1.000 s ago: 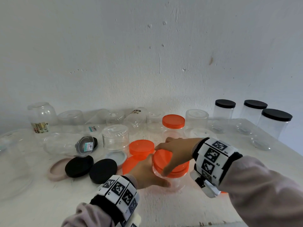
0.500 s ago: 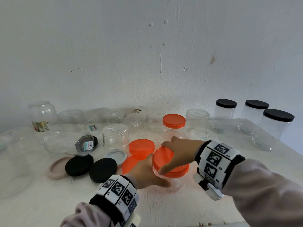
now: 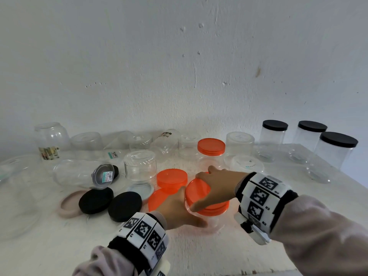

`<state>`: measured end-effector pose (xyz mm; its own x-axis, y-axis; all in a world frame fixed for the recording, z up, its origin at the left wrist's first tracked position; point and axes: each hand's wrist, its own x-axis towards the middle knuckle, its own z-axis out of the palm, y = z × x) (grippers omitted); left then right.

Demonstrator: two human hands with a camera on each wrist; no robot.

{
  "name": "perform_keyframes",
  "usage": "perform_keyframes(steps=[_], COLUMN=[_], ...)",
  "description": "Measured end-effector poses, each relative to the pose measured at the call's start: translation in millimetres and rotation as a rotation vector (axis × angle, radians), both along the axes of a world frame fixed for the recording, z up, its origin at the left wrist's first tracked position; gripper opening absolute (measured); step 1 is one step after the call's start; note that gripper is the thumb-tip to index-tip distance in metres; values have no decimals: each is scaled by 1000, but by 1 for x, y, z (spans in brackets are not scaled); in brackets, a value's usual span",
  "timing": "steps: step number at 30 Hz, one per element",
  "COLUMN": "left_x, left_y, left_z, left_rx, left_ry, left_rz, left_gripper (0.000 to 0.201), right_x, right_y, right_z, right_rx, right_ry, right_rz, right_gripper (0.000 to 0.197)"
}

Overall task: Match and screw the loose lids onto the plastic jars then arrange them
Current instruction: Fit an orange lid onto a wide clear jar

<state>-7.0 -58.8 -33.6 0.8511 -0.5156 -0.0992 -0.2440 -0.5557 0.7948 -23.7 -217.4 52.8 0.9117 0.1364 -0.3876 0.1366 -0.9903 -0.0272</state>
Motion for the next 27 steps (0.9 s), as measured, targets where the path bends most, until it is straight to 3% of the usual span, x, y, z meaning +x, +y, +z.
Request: perform_keyframes(steps=[6,13,18,27], left_x=[-1,-1,-2,-4], left_y=[0,0,0,-2], left_z=[1,1,3,5], left_rx=[17,15,25,28], left_ry=[-24,-2,-15,-19], left_rz=[-3,0,-2,1], left_gripper=[110,108,111,108], right_x=[2,2,1,2], right_y=[-2,2,3,-1], right_z=[12,5,11,5], right_rx=[38,-22,0,-10], right_ry=[79,-4,70,9], right_rz=[84,36,97,91], right_gripper=[100,102,101,96])
